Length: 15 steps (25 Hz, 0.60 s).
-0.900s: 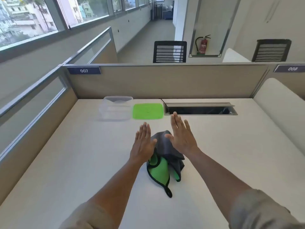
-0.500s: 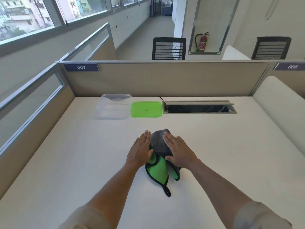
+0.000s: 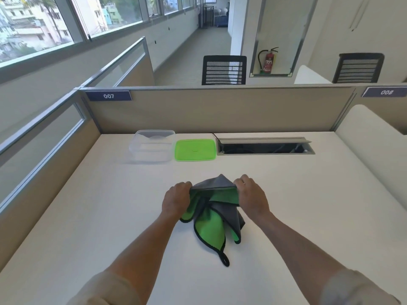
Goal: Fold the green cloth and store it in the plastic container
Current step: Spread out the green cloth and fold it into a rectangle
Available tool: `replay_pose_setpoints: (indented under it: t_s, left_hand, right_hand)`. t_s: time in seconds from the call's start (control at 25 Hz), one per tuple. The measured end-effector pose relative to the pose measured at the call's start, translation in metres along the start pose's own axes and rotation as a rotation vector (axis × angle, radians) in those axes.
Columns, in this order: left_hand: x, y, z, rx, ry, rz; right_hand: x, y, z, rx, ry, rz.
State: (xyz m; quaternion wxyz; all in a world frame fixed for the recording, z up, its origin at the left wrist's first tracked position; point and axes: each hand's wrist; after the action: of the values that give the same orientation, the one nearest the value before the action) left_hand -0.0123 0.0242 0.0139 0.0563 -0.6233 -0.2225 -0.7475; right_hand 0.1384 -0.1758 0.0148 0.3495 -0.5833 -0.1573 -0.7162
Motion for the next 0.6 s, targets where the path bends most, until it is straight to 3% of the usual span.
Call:
replay_pose_setpoints:
  t_s: [0.24, 0.6]
  left_hand:
    - [0.040, -0.022, 0.025, 0.029, 0.185, -0.027]
    - [0.119, -0.037, 0.061, 0.070, 0.464, -0.057]
  right_hand:
    - [0.043, 0.018, 0.029, -0.126, 0.106, 0.040]
    - [0.126, 0.034, 0.099, -0.118, 0.402, 0.065]
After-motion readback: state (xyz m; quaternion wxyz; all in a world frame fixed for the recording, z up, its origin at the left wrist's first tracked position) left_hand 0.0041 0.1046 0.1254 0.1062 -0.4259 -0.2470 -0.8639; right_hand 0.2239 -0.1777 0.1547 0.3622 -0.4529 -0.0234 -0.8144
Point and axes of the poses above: each hand's wrist, its own z-axis towards the middle knuckle, its own x-axis out of the back of the hand, y = z × x, and after that the axes turned 11 degrees about -x, right-handed
